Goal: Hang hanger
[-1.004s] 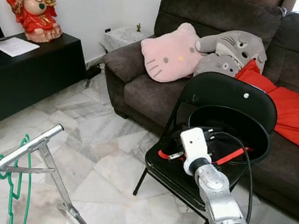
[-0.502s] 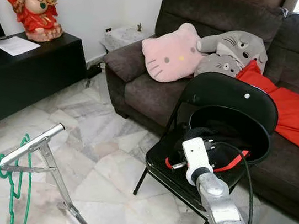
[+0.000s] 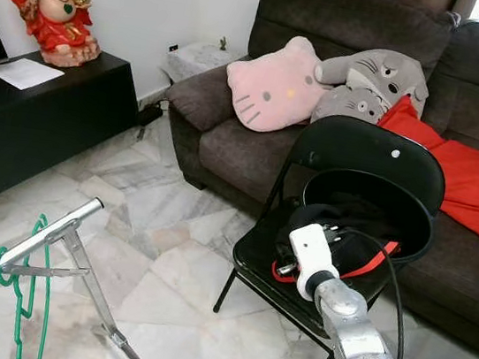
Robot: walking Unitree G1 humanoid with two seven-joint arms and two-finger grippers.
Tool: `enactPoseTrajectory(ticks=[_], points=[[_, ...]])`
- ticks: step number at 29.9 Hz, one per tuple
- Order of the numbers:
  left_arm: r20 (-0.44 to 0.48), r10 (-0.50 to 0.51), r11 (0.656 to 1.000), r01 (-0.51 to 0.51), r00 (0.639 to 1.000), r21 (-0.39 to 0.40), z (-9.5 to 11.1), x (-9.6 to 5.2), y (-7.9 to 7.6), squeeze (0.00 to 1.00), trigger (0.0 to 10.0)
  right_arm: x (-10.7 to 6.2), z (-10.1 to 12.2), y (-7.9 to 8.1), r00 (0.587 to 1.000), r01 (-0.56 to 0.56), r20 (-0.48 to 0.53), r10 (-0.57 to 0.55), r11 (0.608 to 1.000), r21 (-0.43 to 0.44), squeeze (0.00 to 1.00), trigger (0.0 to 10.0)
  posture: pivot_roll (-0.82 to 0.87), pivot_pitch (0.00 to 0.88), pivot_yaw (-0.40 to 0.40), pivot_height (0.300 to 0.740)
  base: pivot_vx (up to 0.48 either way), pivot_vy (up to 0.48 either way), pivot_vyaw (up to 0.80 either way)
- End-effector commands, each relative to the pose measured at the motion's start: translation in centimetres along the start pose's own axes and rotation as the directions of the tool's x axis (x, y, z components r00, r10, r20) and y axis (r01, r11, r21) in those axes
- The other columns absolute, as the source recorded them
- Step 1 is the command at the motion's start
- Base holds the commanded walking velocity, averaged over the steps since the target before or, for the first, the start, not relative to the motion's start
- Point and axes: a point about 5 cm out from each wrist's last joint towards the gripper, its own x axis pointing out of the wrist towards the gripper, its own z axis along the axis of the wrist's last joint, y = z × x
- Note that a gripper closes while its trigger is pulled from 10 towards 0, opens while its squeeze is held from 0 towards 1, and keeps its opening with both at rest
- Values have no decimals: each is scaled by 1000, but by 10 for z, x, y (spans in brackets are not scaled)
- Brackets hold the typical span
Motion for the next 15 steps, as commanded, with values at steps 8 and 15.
enactPoseTrajectory(ticks=[8, 15], points=[[-21, 2, 1000, -2, 1000, 22, -5, 0, 2, 0, 10000, -4, -3, 0, 998, -58, -5, 58, 996, -64, 1000, 10000, -17, 42, 64, 740, 0, 0, 0], [-20, 3, 1000, -3, 1000, 19, -5, 0, 2, 0, 10000, -19, 15, -10, 969, 91, 219, -113, 990, 106, 0, 10000, -21, 42, 58, 740, 0, 0, 0]])
